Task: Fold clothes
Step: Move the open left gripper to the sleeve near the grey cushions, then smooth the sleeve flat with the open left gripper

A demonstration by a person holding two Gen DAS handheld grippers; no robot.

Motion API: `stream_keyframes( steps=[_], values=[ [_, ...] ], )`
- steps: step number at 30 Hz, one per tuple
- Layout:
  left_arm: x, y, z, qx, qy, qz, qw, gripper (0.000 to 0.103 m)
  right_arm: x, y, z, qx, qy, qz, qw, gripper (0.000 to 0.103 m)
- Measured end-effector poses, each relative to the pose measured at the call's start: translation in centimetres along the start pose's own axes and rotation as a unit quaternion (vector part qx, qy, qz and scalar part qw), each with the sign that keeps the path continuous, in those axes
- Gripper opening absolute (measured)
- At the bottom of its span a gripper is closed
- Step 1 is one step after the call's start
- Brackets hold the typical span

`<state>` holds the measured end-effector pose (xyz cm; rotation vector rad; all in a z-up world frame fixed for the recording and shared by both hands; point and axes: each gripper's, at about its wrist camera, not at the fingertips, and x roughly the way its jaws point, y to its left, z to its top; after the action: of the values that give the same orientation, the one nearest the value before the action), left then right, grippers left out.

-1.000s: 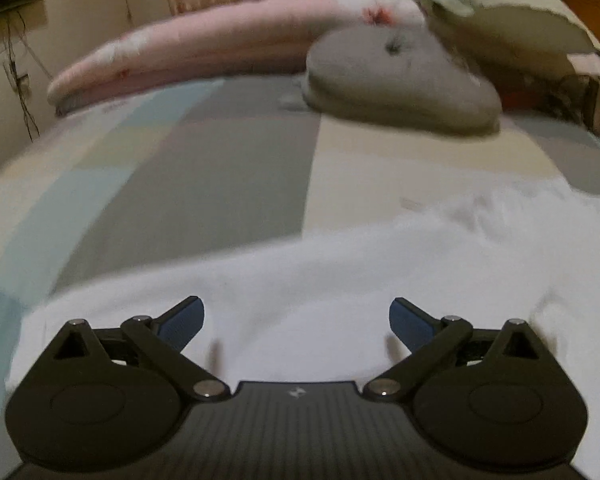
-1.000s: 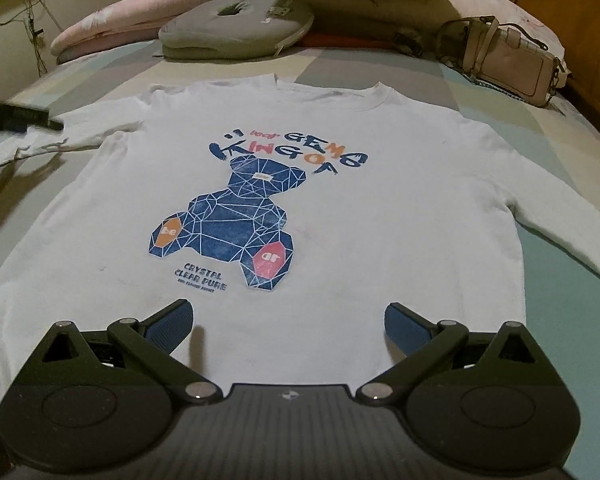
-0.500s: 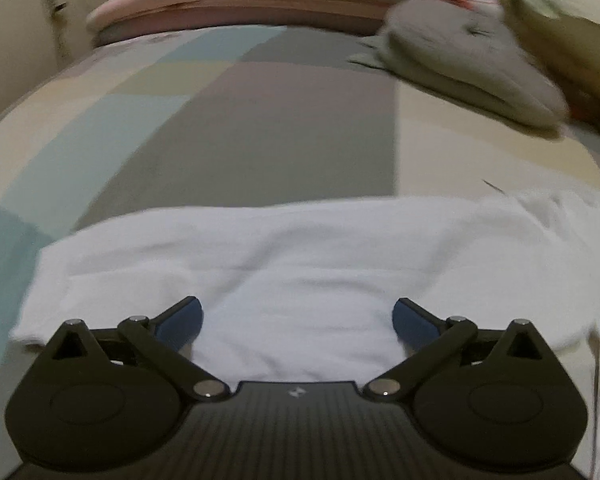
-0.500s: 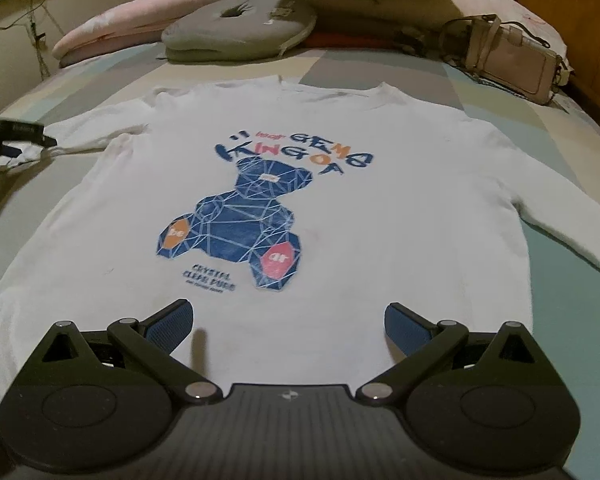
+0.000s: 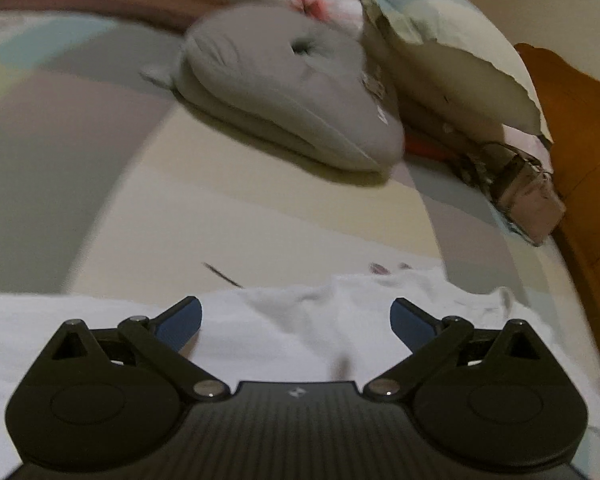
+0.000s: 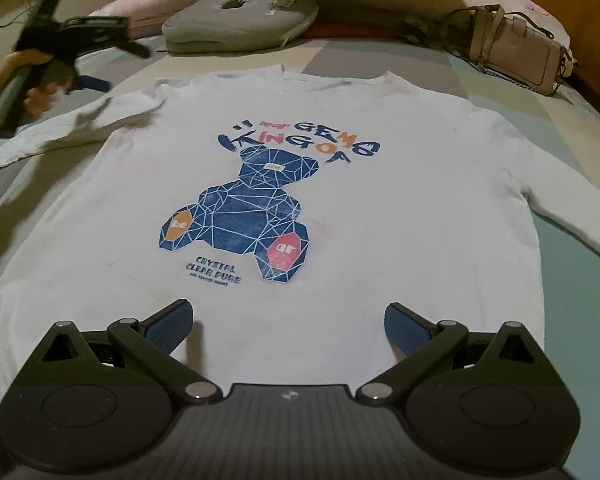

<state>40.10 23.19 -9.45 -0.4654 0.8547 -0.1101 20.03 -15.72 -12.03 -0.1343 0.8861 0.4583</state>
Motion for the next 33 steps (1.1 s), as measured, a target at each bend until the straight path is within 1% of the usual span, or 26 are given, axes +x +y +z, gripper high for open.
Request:
stream_keyframes(
  steps=[1,2,3,4,6,8,9,11,13,15,16,18,19,20,21,23,27,30,33],
  values=[
    [0.7,-0.1,0.0,-0.002,0.012,-0.006,0.9999,0.1,0.0,0.0,0.0,0.0,0.0,0.001,1.0,0.103],
    [1.4,-0.1,-0.1,0.0,0.024,-0.003,0.9997,0.1,-0.1,0.0,0.0,0.001,0.0,0.003,1.0,0.103],
    [2.0,-0.2,-0.2,0.003,0.032,0.009,0.9994,0.1,-0.1,0.0,0.0,0.002,-0.001,0.005,1.0,0.103],
    [2.4,-0.1,-0.3,0.009,0.029,0.027,0.9992,0.1,-0.2,0.0,0.0,0.004,-0.001,0.007,1.0,0.103],
    [3.2,0.6,-0.2,0.018,0.005,0.05,0.9986,0.1,-0.2,-0.1,0.0,0.007,0.0,0.011,1.0,0.103],
    [3.8,1.0,0.3,0.013,-0.026,0.062,0.9977,0.1,-0.1,-0.2,0.0,0.011,0.0,0.014,1.0,0.103],
    [4.0,1.1,0.5,0.012,-0.034,0.07,0.9969,0.1,-0.1,-0.2,0.0,0.013,0.001,0.015,1.0,0.103],
    [4.2,0.6,0.9,0.013,-0.036,0.087,0.9955,0.099,-0.2,-0.3,0.0,0.015,0.0,0.015,1.0,0.103],
    [3.4,-0.6,0.7,0.024,-0.048,0.082,0.9952,0.098,-0.4,-0.4,0.0,0.017,-0.002,0.018,1.0,0.103],
    [2.4,-2.3,0.1,0.04,-0.054,0.055,0.9962,0.1,-0.5,-0.5,0.0,0.019,-0.004,0.022,1.0,0.103],
    [2.1,-3.2,-0.2,0.049,-0.048,0.035,0.997,0.1,-0.6,-0.5,0.0,0.02,-0.004,0.024,0.999,0.103],
    [2.2,-4.5,-0.9,0.061,-0.01,-0.011,0.9981,0.101,-0.6,-0.4,-0.1,0.021,-0.002,0.026,0.999,0.103],
    [2.6,-4.9,-1.2,0.064,0.006,-0.022,0.9977,0.101,-0.6,-0.4,-0.1,0.021,-0.002,0.027,0.999,0.103],
    [3.2,-5.2,-1.3,0.067,0.016,-0.02,0.9974,0.101,-0.6,-0.4,-0.1,0.021,-0.002,0.028,0.999,0.103],
    [4.1,-5.3,-1.3,0.07,0.021,-0.009,0.9973,0.1,-0.6,-0.4,-0.1,0.021,-0.002,0.03,0.999,0.103],
    [6.0,-4.6,-1.0,0.056,0.015,0.023,0.998,0.1,-0.6,-0.4,-0.1,0.022,-0.001,0.032,0.999,0.103],
    [8.3,-4.0,0.3,0.055,-0.036,0.06,0.996,0.1,-0.6,-0.5,-0.1,0.025,0.002,0.035,0.999,0.103],
    [7.6,-5.0,0.4,0.06,-0.046,0.069,0.9948,0.099,-0.8,-0.5,-0.1,0.027,0.0,0.037,0.999,0.103],
    [5.3,-6.4,-0.1,0.077,-0.059,0.054,0.9938,0.1,-1.0,-0.5,-0.1,0.027,-0.003,0.041,0.999,0.103]
  ],
)
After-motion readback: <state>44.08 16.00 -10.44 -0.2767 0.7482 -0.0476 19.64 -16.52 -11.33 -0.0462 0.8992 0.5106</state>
